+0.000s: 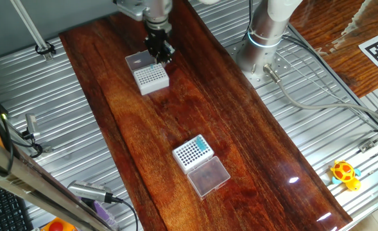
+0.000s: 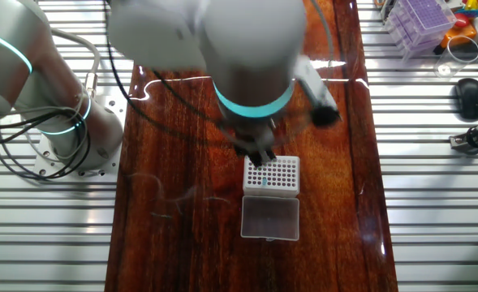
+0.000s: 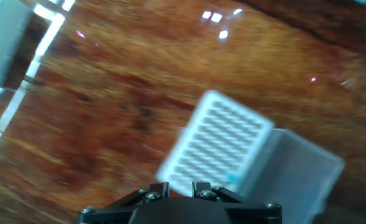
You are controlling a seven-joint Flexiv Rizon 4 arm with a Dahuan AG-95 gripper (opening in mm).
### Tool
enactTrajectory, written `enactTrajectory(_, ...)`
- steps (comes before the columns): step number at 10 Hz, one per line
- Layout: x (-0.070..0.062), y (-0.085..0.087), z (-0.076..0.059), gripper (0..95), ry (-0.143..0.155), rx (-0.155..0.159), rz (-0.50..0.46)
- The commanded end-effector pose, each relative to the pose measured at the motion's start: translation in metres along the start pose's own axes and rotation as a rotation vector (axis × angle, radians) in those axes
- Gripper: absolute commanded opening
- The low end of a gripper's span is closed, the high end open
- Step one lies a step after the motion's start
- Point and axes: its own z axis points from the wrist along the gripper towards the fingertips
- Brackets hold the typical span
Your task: Transfer all medium pipette tips from one holder to another
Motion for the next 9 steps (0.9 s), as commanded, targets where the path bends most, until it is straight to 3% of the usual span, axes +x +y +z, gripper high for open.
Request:
enactTrajectory(1, 0.005, -0.004, -0.004, 19.0, 0.025, -0.038, -0.103)
enactTrajectory(3, 0.005, -0.004, -0.004, 19.0, 0.041, -0.016, -0.07)
enactTrajectory(4, 0.005, -0.004, -0.004, 19.0, 0.031, -0.01, -0.074)
enactTrajectory(8, 0.002, -0.044, 0.009, 19.0, 0.02, -0.004, -0.128)
enactTrajectory(9, 0.002, -0.046, 0.01, 19.0, 0.019, -0.004, -0.131)
